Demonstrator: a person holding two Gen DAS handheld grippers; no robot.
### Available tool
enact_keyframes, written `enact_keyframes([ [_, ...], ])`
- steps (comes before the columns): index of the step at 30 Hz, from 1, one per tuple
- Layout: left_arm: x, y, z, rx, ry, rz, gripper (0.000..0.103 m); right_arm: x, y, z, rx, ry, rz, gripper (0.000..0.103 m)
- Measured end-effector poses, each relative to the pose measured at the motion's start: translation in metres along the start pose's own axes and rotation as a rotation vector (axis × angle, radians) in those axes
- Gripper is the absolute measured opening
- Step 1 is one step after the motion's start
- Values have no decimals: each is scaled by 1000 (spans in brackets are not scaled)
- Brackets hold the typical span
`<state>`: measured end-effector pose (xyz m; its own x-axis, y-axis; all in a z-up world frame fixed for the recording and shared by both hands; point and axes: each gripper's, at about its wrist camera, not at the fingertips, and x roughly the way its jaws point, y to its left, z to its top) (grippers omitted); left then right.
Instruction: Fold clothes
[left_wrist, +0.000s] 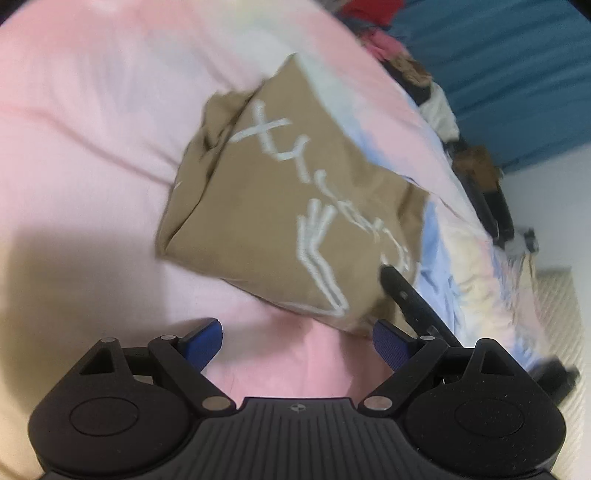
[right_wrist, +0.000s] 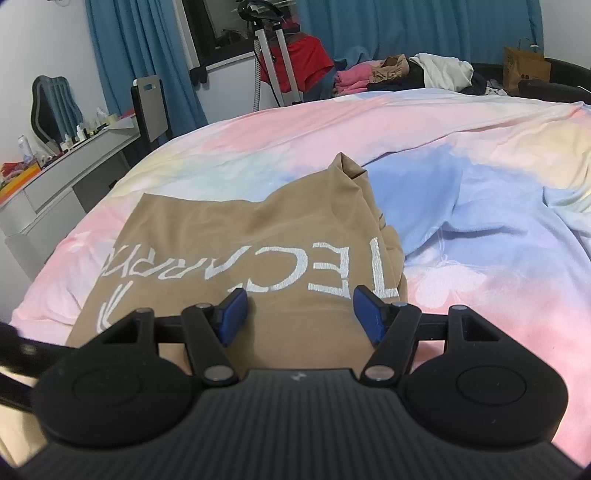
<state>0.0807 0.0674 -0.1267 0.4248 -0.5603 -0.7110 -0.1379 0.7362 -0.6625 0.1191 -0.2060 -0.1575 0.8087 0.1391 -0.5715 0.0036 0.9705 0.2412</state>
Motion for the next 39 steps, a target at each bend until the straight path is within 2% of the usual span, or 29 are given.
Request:
enact_keyframes([
  [2,5,14,3,-112,-54,-53,95,0,0,0,4,-1,-1,67],
  [5,8,32,8,-242,-143,-133,93,1,-2,1,23,-3,3,67],
  [7,6,40,11,-291,-199,-177,83,1,-3,2,43,-6,6,67],
  [9,5,45,12,-308,-220,-181,65,0,-5,3,65,-8,9,67],
  [10,5,48,13,-316,-230,-183,59,-2,-6,5,86,-12,11,67],
  [12,5,53,14,-332,-251,-188,35,-11,-8,9,154,-34,44,68],
  [13,4,54,15,-335,-263,-196,32,-17,-9,12,197,-49,70,68],
  [14,1,52,14,-330,-275,-211,28,-23,-11,14,243,-60,105,68],
  [18,-9,40,15,-274,-318,-291,19,-38,-14,15,479,-36,366,68],
  [22,-22,25,18,-196,-359,-354,17,-11,-11,-14,764,157,633,68],
  [23,-24,22,18,-184,-367,-365,17,-1,-11,-23,835,206,680,68],
  [24,-25,22,18,-183,-371,-371,17,6,-13,-30,889,224,693,68],
  [27,-27,21,16,-180,-383,-387,17,23,-27,-40,998,204,668,67],
  [32,-30,24,15,-182,-391,-392,16,27,-61,-51,1172,105,574,68],
  [34,-31,25,15,-184,-393,-393,16,24,-66,-55,1192,91,499,68],
  [37,-33,27,15,-186,-396,-394,16,19,-69,-51,1173,62,464,66],
  [39,-34,29,15,-187,-398,-395,16,15,-70,-48,1161,43,440,55],
])
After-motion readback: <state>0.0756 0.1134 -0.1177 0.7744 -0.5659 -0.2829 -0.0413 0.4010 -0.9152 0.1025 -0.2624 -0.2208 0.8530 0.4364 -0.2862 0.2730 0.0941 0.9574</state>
